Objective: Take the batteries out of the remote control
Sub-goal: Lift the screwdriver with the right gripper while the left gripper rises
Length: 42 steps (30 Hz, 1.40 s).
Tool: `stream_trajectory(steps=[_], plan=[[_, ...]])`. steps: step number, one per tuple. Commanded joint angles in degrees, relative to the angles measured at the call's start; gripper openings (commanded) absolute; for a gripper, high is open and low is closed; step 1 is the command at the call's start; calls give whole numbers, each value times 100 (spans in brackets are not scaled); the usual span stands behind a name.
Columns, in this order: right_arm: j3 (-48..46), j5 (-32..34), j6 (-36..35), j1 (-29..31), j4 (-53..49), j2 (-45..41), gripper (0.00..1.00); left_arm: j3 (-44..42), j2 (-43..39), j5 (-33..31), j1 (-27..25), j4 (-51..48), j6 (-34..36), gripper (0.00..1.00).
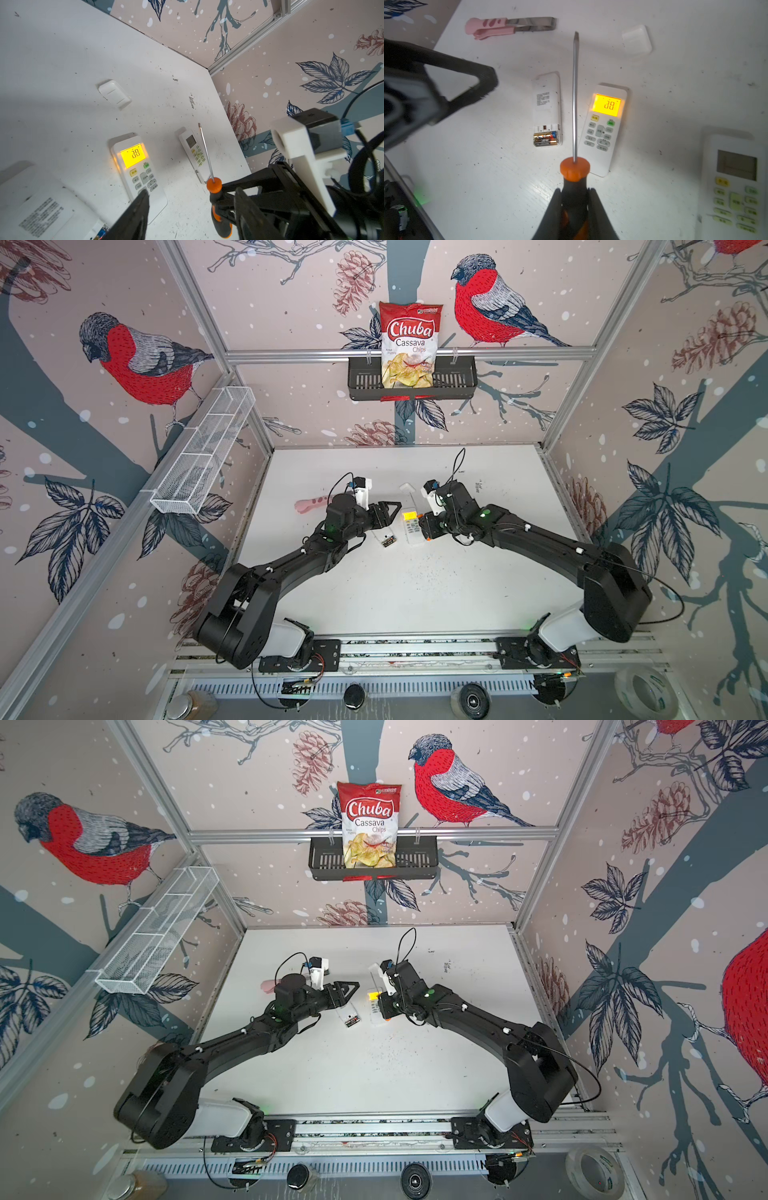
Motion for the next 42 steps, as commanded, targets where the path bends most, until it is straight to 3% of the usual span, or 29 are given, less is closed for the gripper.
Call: stream_trajectory(steps=[1, 14, 21, 25, 30, 32, 36, 42], plan=[[149, -260, -272, 99, 210, 92, 12, 47, 260, 309, 5, 669, -178, 61], [526, -304, -425, 264, 155, 508, 12, 258, 959, 434, 6, 1307, -520, 49], [570, -184, -467, 314, 137, 509, 12, 304, 1154, 492, 5, 1451, -623, 22], [559, -97, -472, 311, 131, 504, 12, 295, 1167, 505, 5, 1517, -679, 18], [525, -49, -453, 316, 172, 500, 14, 301, 1098, 478, 5, 1468, -674, 1], [517, -31, -443, 315, 186, 500, 15, 299, 1077, 453, 5, 1428, -669, 0], [491, -11, -430, 287, 249, 483, 23, 304, 1024, 419, 5, 1403, -687, 0], [216, -561, -324, -1, 687, 226, 55, 303, 912, 244, 29, 1376, -721, 0]])
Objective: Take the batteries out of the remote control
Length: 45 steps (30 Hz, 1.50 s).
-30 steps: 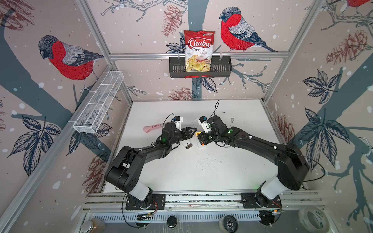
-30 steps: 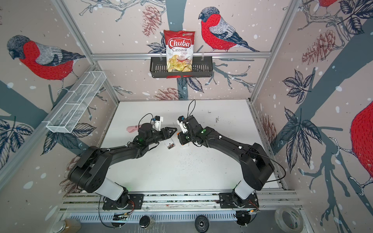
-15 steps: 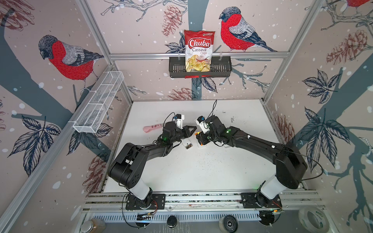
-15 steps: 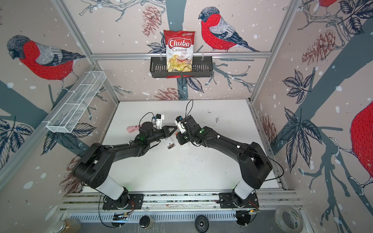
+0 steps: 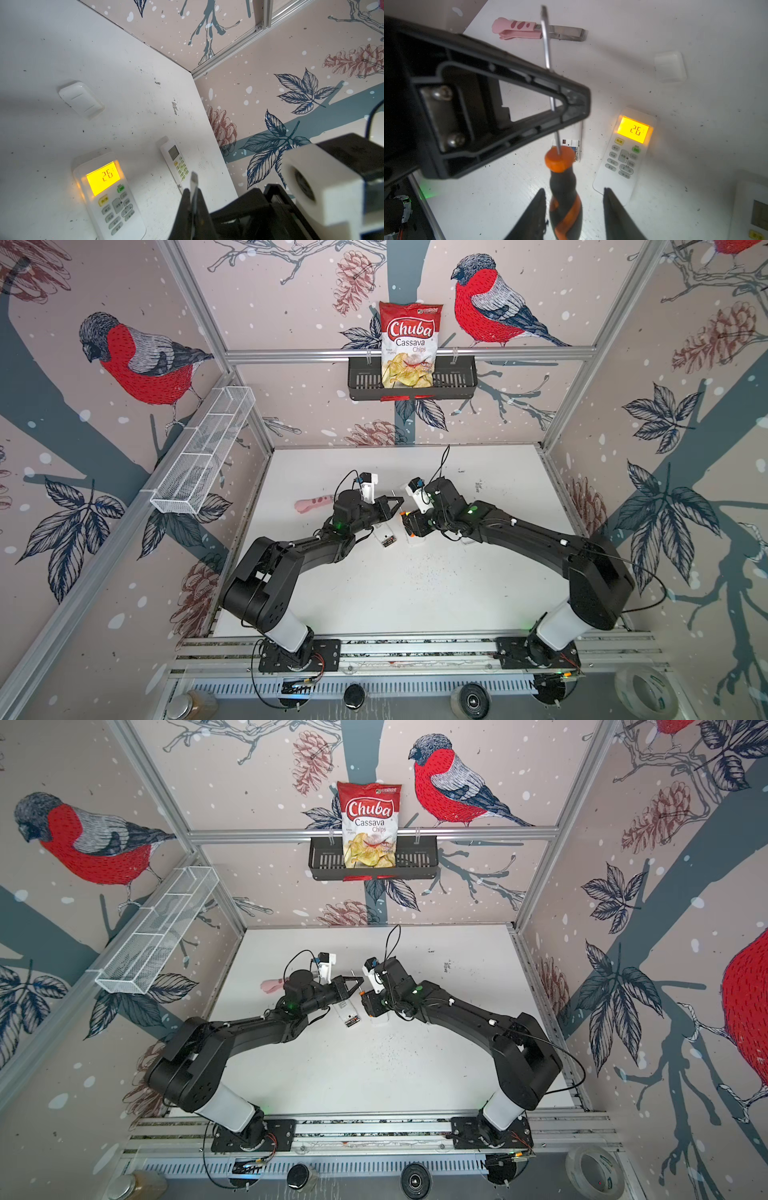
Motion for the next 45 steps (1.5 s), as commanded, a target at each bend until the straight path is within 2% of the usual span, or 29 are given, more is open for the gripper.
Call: stream_trajectory(steps=[1, 5, 9, 12, 18, 28, 37, 45], plan=[[-252, -555, 171, -234, 608, -282, 57, 48, -85, -164, 36, 68, 12, 0], [-1153, -1827, 776, -1005, 1878, -1006, 62, 162, -92, -122, 162, 358, -296, 0], [-2384, -3468, 2304, -2014, 4345, -1482, 67, 208, 61, -6, 329, 1435, -1054, 0], [-2896, -4057, 3352, -2328, 5983, -1311, 70, 388, 284, -16, 358, 2139, -1497, 0], [-3121, -4083, 4505, -2318, 7912, -724, 79, 638, 570, -305, 356, 2891, -1897, 0], [-2164, -3896, 4795, -1776, 8436, 419, 81, 657, 889, -486, 358, 3477, -2166, 0], [-1460, -3887, 5262, -1578, 8927, 1302, 76, 736, 1130, -427, 359, 3847, -2355, 0], [-1119, -3893, 5523, -1440, 9123, 1692, 63, 683, 1311, -500, 346, 4162, -2452, 0]])
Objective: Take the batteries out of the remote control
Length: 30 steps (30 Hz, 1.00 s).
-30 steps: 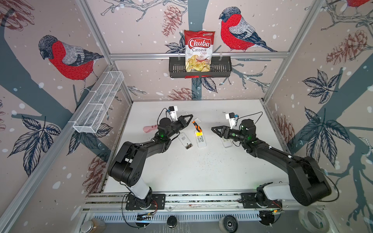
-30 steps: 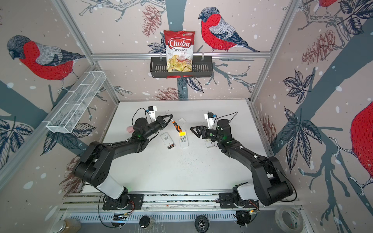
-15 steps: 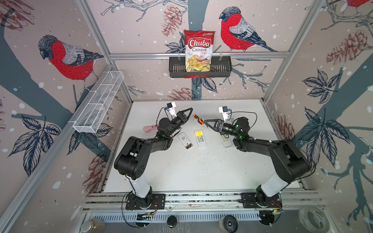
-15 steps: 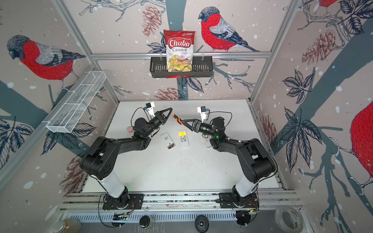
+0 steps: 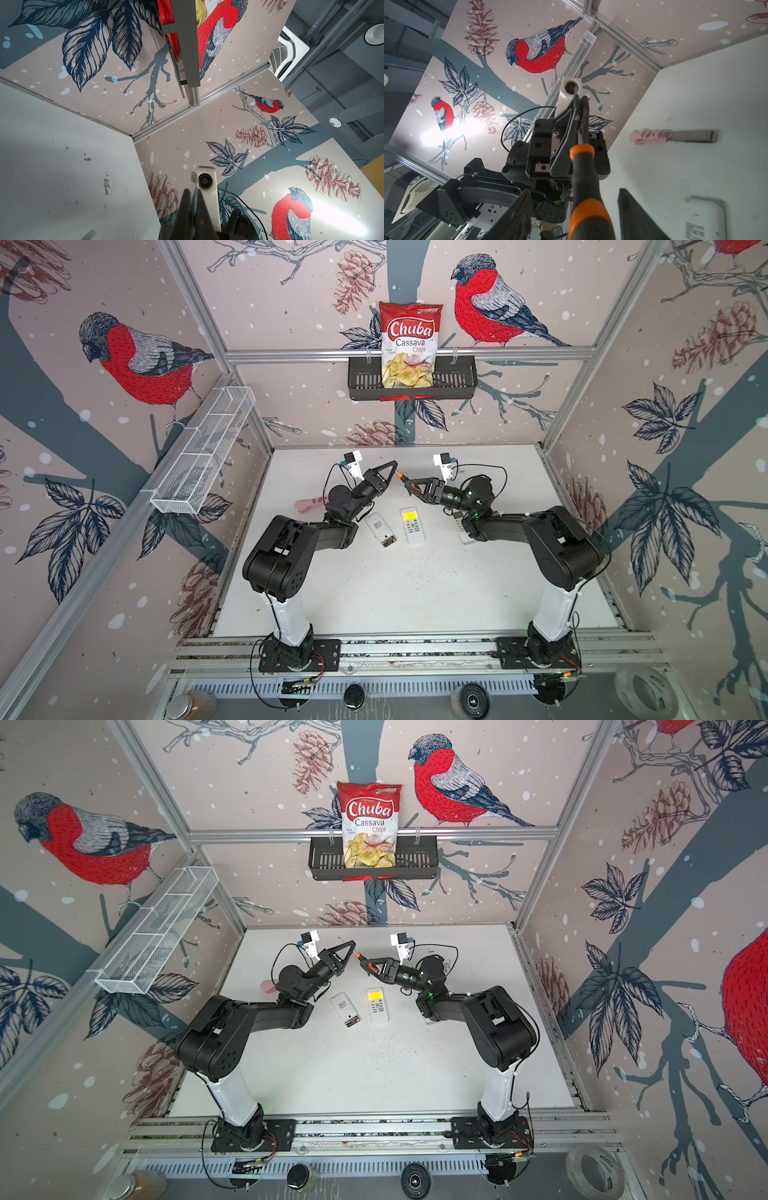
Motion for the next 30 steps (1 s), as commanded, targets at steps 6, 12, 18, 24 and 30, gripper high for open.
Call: stream_trajectory(steps=[6, 12, 18, 24, 30], plan=[[232, 61, 232, 41, 325, 122, 54, -45, 138, -119, -18, 690, -96, 0], [374, 69, 227, 125, 203, 258, 48, -93, 191, -182, -31, 786, -76, 0], [374, 189, 194, 147, 118, 281, 49, -159, 214, -257, -29, 909, -67, 0], [366, 334, 129, 147, -32, 237, 33, -185, 262, -292, -34, 1035, -108, 0], [366, 409, 136, 147, -70, 245, 22, -198, 328, -283, -39, 1098, -134, 0]])
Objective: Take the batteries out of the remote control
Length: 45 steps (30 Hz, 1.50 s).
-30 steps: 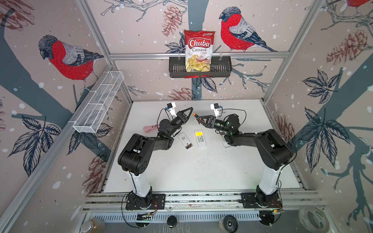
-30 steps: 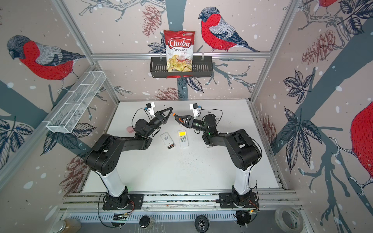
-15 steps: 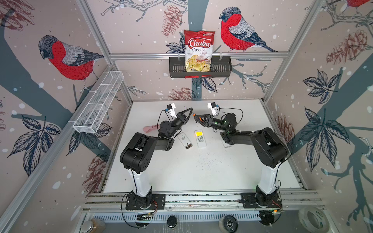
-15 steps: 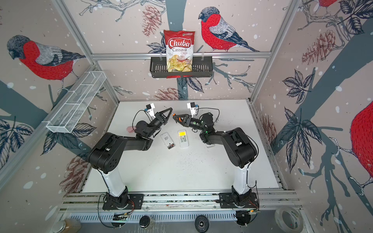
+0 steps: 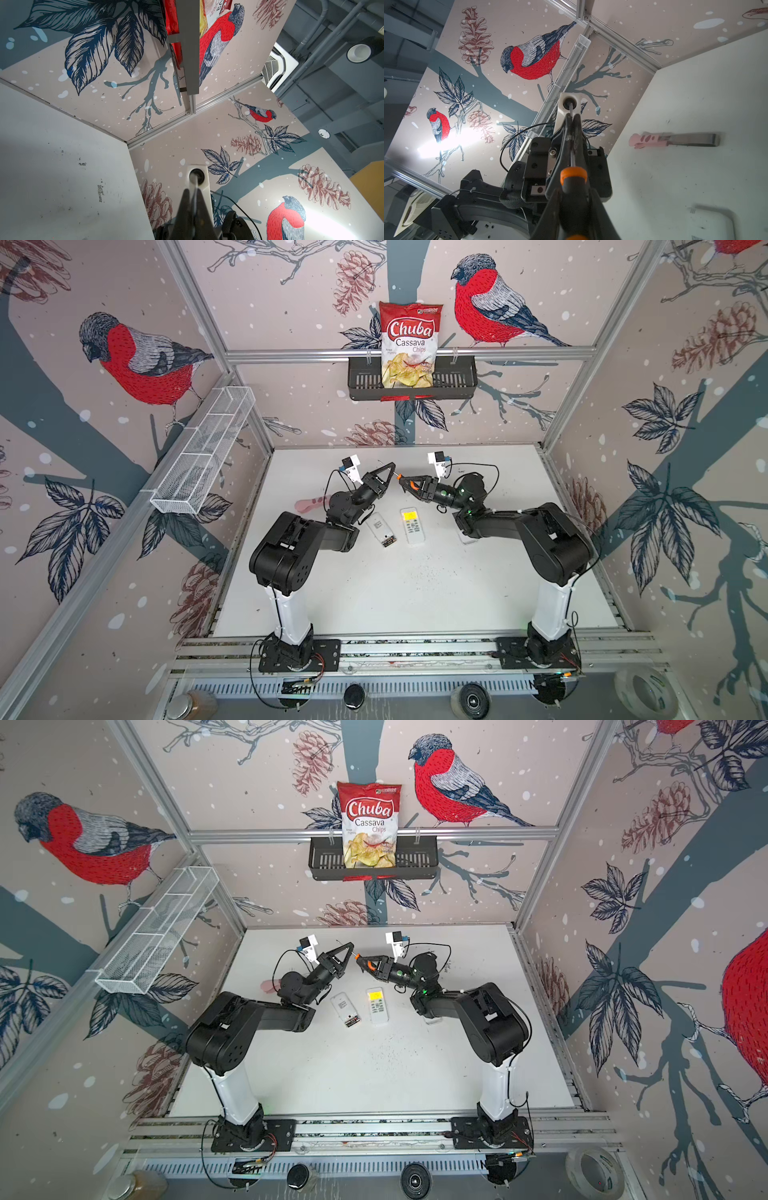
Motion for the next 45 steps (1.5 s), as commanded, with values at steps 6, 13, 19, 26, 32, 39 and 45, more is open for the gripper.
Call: stream_trajectory(steps=[6, 13, 19, 26, 32, 39, 45], plan=[[-2, 120, 19, -10, 90, -44, 16, -30, 92, 61, 2, 524, 124, 0], [-67, 128, -72, -54, -38, -130, 11, -30, 93, 134, 2, 597, 132, 17], [-177, 131, -218, -155, -238, -310, 9, -80, -133, 235, 2, 377, 337, 97], [-400, 75, -686, -433, -1227, -724, 8, -479, -929, 112, 124, -475, 903, 97], [-580, 387, -2181, -648, -3861, -1630, 8, -1022, -2484, -292, 241, -3171, 2261, 97], [-403, 1202, -3769, -529, -6733, -2307, 9, -787, -3624, -1550, -66, -6904, 3699, 96], [-457, 1871, -4484, -71, -7983, -2589, 9, -1014, -3642, -2227, -261, -7896, 4136, 97]])
